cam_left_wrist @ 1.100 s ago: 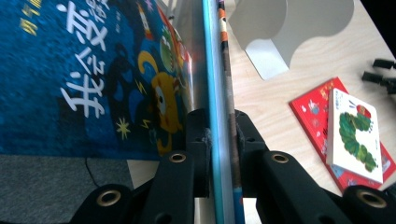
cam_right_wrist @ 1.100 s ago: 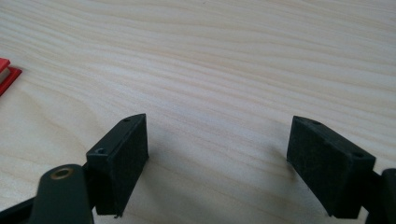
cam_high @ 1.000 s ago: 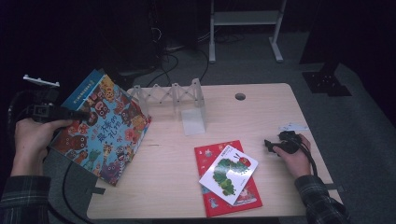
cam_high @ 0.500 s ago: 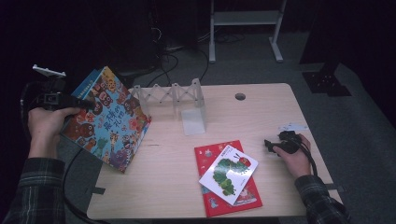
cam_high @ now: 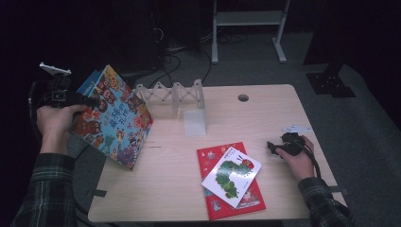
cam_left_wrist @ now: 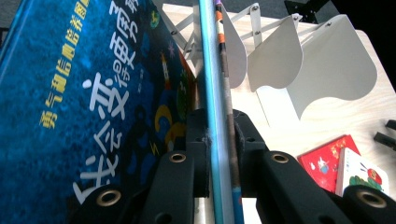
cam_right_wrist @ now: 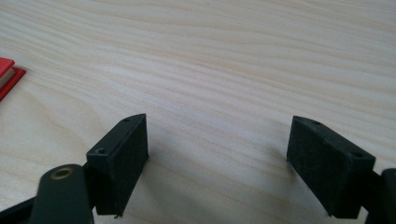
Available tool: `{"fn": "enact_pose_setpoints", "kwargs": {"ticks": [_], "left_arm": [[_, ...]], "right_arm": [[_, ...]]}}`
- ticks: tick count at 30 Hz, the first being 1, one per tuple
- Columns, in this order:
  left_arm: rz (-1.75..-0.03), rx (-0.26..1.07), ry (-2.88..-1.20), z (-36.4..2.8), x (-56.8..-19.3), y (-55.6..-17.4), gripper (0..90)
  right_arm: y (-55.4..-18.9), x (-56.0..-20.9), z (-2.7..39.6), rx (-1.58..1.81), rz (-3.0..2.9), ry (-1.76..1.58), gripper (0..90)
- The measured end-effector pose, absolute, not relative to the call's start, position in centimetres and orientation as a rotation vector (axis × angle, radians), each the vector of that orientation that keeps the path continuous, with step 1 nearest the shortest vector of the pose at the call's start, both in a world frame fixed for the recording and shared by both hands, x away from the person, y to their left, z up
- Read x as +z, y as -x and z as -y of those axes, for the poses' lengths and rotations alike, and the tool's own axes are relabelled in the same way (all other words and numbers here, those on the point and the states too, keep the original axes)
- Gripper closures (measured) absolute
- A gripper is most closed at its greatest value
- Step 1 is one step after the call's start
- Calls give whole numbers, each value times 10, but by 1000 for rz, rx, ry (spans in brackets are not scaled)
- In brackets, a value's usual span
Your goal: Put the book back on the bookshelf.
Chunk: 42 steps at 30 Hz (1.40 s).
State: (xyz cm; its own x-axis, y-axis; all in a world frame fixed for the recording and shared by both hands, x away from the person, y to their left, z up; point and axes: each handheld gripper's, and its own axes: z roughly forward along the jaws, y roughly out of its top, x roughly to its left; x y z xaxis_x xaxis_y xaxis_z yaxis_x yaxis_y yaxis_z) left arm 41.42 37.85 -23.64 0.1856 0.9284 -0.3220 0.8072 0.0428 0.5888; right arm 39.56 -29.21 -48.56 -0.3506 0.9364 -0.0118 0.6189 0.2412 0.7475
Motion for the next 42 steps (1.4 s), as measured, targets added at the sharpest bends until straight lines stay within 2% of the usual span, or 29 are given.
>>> {"fn": "enact_pose_setpoints", "kwargs": {"ticks": [11,34,39,42], "left_arm": [[-1646,292,-1735,-374,-224,-413,798],[-1707,228,-1693,-369,-258,-428,800],[-1726,275,-1742,-366,-261,-432,734],[-1713,251,-1765,-367,-263,-431,720]], "right_arm": [[-396,-486,292,917,-2060,-1418,195],[-396,-486,290,919,-2064,-1410,195],[-396,-486,290,919,-2066,-1407,195],[-396,-486,290,919,-2066,-1407,195]]}}
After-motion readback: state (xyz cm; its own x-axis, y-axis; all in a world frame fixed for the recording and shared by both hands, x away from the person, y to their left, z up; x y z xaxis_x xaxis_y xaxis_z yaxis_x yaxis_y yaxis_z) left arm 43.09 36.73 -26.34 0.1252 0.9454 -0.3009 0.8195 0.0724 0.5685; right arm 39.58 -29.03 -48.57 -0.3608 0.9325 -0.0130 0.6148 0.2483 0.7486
